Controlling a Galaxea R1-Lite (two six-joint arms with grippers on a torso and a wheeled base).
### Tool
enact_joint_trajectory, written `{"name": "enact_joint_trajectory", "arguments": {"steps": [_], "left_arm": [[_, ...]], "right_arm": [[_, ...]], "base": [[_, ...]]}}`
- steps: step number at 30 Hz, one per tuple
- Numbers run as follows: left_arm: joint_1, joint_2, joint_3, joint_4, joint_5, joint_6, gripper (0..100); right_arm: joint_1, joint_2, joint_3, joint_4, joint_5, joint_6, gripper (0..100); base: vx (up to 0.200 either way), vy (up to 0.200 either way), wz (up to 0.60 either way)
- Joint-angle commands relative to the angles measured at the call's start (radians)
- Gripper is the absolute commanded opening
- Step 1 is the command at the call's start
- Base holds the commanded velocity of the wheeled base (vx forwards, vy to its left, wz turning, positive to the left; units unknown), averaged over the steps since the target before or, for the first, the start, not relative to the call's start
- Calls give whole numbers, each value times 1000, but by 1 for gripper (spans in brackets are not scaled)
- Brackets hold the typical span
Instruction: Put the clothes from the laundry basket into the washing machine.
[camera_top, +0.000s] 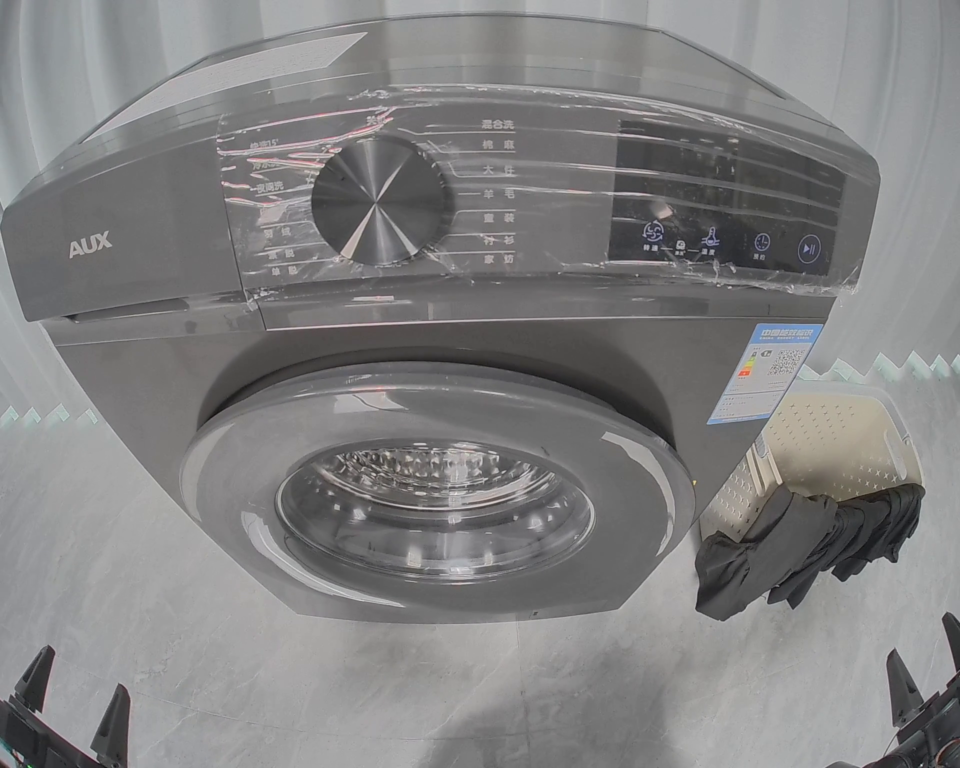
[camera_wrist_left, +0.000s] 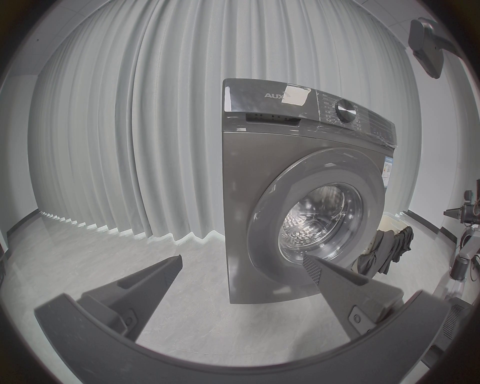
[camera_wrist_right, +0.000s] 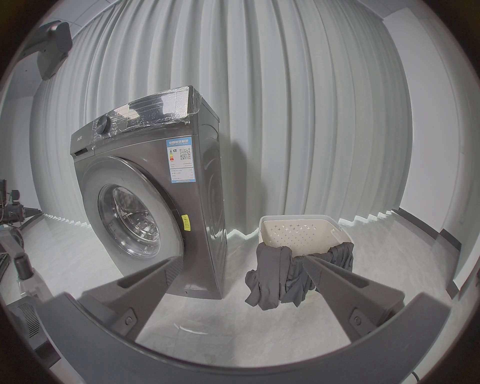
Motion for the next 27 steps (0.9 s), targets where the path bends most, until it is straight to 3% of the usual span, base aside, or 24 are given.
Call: {"name": "enact_joint_trajectory", "arguments": {"steps": [1,16,22,27], "left_arm": [[-1,-18,16,0,0,-1,100],[-1,-18,16,0,0,1,100],[-1,-18,16,0,2,1,100],[-1,-18,16,0,3,2,100]], "right_arm": [[0,-16,16,0,0,0,100],[0,-16,16,0,0,0,100],[0,-16,16,0,0,0,100],[0,-16,16,0,0,0,100]], "base": [[0,0,0],[0,0,0],[0,200,0],[0,0,0]]}}
